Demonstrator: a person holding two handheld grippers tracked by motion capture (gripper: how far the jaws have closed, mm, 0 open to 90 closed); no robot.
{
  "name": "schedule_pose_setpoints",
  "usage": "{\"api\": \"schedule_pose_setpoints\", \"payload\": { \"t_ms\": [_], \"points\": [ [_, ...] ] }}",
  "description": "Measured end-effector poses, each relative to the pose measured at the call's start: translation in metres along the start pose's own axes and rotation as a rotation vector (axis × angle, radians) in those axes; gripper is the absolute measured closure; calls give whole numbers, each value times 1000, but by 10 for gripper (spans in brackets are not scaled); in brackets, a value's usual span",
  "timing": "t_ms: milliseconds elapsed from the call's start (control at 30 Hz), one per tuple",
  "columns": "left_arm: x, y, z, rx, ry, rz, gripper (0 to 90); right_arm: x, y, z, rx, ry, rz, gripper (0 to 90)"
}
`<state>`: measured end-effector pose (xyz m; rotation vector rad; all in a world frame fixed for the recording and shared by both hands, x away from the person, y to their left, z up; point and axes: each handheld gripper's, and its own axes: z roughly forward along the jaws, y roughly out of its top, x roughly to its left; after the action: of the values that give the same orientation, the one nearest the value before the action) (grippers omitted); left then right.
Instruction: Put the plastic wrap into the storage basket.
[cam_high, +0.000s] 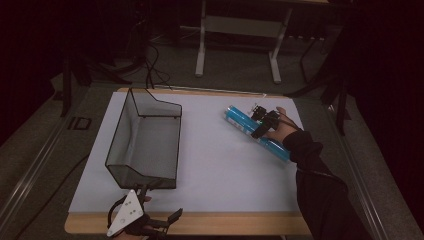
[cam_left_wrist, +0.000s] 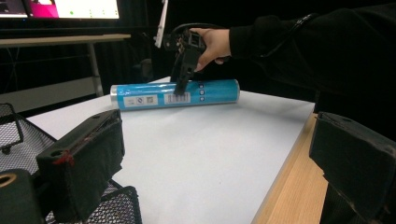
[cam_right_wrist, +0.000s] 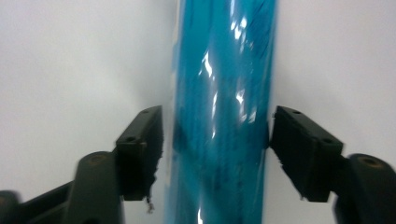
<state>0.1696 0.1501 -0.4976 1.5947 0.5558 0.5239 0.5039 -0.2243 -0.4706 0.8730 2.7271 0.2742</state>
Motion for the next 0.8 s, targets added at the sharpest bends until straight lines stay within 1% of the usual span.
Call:
{"api": "schedule_pose_setpoints", "payload": {
  "t_ms": [33, 100, 133, 167, 300, 367, 400, 467, 500, 567, 667, 733, 767, 800],
  "points": [
    [0, 0, 0, 0, 0, 0, 38, -3, -2, 3, 31, 5, 13, 307],
    [0, 0, 0, 1, -2, 1, 38, -5, -3, 6, 42, 29, 35, 292],
    [0, 0, 0, 1, -2, 1, 38, -5, -3, 6, 42, 29, 35, 292],
    [0, 0, 0, 2, -5, 1, 38, -7, -4, 11, 55, 36, 44, 300],
    [0, -1, 1, 5, -7, 1, 38, -7, -3, 17, 68, 32, 46, 300],
    [0, -1, 1, 6, -9, 1, 38, -8, -2, 19, 71, 37, 55, 300],
    [0, -1, 1, 6, -11, 1, 38, -8, -2, 19, 73, 38, 47, 302],
    [0, -1, 1, 7, -13, 1, 38, -10, -1, 21, 77, 54, 58, 303],
    [0, -1, 1, 7, -14, 1, 38, -11, -1, 22, 79, 59, 54, 303],
    [0, -1, 1, 8, -17, -3, 38, -12, 0, 24, 84, 66, 61, 302],
    [0, -2, 2, 11, -20, -5, 38, -10, 1, 31, 98, 56, 53, 304],
    [0, -2, 2, 11, -20, -4, 38, -9, 3, 35, 103, 62, 41, 308],
    [0, -2, 2, 12, -22, -5, 38, -8, 4, 35, 109, 62, 43, 311],
    [0, -2, 2, 11, -22, -5, 38, -9, 4, 35, 114, 67, 56, 314]
  ]
}}
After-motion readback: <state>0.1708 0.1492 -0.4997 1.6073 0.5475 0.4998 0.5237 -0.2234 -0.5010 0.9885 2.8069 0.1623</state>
